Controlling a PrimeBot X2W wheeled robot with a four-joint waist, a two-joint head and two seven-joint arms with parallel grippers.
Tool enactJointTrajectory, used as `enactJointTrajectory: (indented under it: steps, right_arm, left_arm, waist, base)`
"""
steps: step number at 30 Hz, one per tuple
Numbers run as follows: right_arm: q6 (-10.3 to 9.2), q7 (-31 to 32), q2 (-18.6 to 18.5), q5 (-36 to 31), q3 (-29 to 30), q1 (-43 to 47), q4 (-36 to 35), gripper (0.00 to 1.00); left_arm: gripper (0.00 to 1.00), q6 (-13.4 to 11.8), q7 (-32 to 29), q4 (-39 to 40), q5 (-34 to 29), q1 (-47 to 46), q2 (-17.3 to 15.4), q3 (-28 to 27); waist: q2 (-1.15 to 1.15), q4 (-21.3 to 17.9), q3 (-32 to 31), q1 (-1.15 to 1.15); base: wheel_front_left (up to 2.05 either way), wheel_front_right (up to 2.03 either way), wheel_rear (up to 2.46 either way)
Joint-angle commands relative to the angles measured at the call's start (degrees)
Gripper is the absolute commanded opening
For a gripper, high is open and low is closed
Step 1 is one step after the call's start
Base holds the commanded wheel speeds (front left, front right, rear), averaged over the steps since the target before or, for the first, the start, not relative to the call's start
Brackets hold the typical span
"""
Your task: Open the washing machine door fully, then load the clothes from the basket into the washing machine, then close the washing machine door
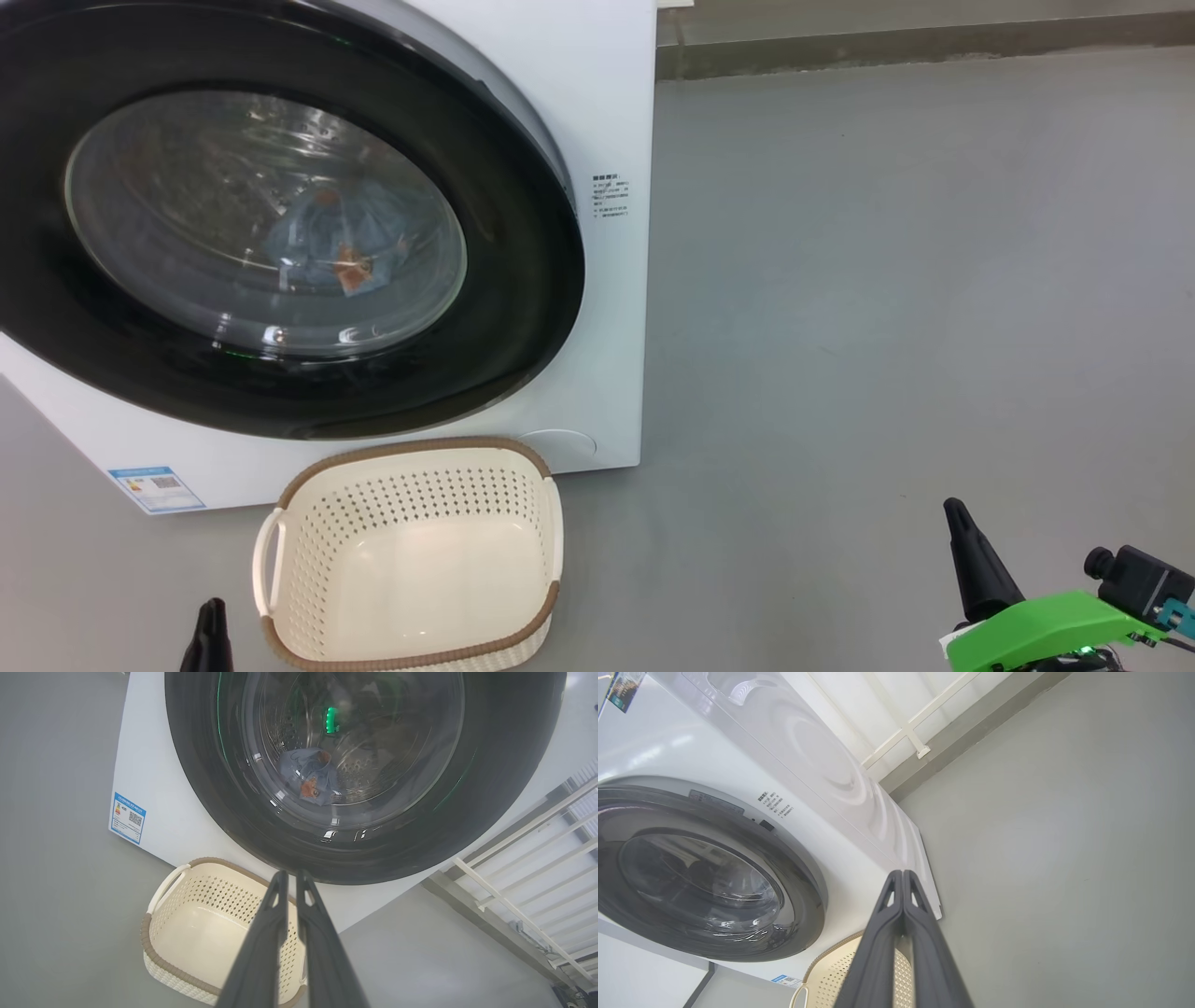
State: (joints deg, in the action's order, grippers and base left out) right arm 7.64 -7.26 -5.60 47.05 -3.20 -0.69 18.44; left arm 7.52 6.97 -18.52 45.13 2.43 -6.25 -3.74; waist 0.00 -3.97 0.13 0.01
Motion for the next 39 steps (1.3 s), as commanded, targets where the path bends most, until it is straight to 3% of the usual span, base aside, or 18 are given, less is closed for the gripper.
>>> enactJointTrajectory:
  steps: [1,39]
  right_arm:
    - [-0.06,0.45,-0.48,2.04,0.45,-2.45,-1.79,0.0]
    - [-0.1,6.66,0.78,23.64,4.6,-3.91,-3.1,0.0]
  left_arm:
    - [0.0,-0.01,-0.51,1.95,2.07,-2.4,-0.67,-1.04]
    - [0.0,-0.02,-6.92,3.19,24.24,-5.48,1.32,-1.92]
  waist:
    - [0.0,0.11,0.0,0.0]
    - [0.0,2.01,0.02,0.0]
  base:
    - [0.0,0.0,0.0]
    - [0.0,0.0,0.0]
